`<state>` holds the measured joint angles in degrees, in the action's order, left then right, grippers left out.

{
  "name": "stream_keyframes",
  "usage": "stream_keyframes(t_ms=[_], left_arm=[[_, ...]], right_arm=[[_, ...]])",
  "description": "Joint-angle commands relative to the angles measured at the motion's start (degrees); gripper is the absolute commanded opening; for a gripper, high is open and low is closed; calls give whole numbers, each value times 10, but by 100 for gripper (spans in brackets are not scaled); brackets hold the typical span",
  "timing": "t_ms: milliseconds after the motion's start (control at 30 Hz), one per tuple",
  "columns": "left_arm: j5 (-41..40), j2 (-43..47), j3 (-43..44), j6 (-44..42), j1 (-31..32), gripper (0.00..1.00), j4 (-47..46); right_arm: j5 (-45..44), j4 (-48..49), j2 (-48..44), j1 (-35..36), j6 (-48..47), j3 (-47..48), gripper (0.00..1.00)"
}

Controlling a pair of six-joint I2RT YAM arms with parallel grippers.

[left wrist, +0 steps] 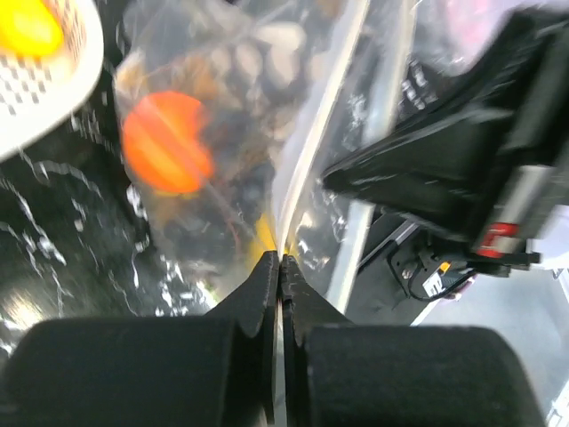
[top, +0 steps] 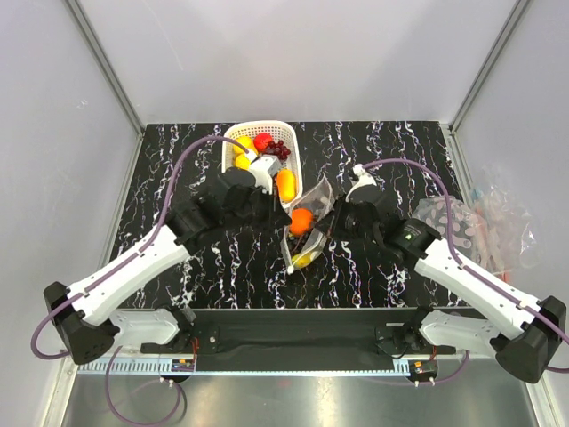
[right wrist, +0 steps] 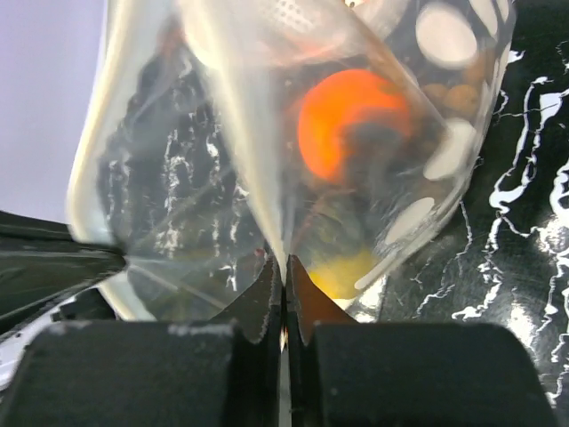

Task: Place the food in the zip-top bag and seal the zipper
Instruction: Adjust the zipper food storage bag at the center of the board.

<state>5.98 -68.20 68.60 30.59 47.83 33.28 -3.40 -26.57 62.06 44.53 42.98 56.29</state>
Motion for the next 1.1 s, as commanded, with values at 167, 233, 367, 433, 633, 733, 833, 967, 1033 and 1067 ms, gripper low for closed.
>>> stream_keyframes(t_ms=[167, 233, 367, 433, 633, 733, 833, 967, 1033, 1067], left_arm=[[123, -51, 64, -98, -75, 0, 40], [147, -76, 75, -120, -83, 0, 44], [132, -95, 89, -134, -83, 0, 60], [126, -88, 87, -139, -83, 0, 63], [118, -60, 70, -143, -83, 0, 54], [115, -52, 69, -147, -83, 0, 57], [113, -48, 73, -151, -83, 1, 61], [110, -41, 72, -156, -83, 2, 64], [107, -36, 68, -156, -83, 2, 61], [109, -35, 67, -156, -83, 2, 57]], right_arm=[[29, 41, 11, 18, 39, 36, 53], [23, 46, 22, 18, 33, 43, 54], [24, 46, 54, 18, 22, 71, 53], [21, 35, 63, 18, 11, 84, 57], [-34, 9, 40, 19, -26, 90, 84], [-68, -27, 37, 17, -54, 113, 86], [-89, -68, 47, 14, -67, 148, 89], [-117, -104, 77, 14, -9, 189, 100], [-139, -125, 88, 14, 24, 209, 100], [-146, -133, 98, 14, 62, 213, 100]])
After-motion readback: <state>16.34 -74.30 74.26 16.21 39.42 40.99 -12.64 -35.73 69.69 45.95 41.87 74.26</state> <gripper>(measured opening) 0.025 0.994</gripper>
